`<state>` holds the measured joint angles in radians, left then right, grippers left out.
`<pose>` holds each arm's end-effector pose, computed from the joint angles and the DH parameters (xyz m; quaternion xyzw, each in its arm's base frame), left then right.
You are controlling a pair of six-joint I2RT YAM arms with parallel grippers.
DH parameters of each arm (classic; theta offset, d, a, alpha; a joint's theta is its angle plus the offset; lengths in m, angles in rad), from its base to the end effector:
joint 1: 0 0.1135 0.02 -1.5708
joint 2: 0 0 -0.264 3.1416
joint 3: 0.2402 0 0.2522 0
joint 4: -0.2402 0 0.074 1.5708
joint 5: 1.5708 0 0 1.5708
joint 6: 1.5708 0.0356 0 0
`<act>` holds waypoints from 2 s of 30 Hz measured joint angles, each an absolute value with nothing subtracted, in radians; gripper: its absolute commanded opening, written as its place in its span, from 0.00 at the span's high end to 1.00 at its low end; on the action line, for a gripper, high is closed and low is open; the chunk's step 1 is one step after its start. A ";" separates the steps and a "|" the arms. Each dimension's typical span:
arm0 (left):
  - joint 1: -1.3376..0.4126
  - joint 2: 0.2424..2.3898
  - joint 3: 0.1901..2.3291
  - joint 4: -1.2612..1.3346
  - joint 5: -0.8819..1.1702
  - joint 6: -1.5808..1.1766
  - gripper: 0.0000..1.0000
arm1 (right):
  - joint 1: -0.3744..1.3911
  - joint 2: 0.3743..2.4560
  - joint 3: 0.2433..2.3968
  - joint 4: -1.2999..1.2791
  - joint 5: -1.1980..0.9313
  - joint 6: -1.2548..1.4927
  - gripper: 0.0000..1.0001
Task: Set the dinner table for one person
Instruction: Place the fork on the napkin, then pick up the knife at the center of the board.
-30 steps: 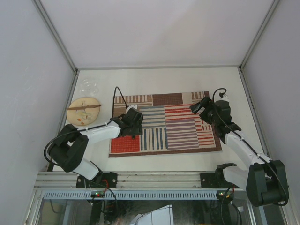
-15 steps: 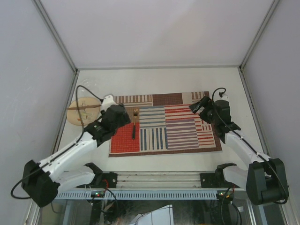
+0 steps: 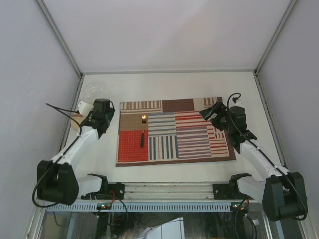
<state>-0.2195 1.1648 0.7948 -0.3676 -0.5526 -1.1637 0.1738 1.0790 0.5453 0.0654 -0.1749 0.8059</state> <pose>0.2412 -0.0347 0.2533 -0.4984 0.7334 -0.0561 0.4590 0.2295 0.0466 0.2240 0.2203 0.8208 0.3111 0.4254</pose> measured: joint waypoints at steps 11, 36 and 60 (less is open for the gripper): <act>-0.050 1.573 0.994 -0.311 -0.347 -1.351 0.36 | 0.170 1.059 0.509 0.088 -0.223 0.816 0.15; 0.039 1.608 1.143 -0.503 -0.533 -1.261 0.36 | 0.138 1.106 0.485 0.164 -0.310 0.834 0.15; 0.059 1.779 1.269 -0.618 -0.511 -1.254 0.39 | 0.121 1.034 0.434 0.161 -0.344 0.849 0.15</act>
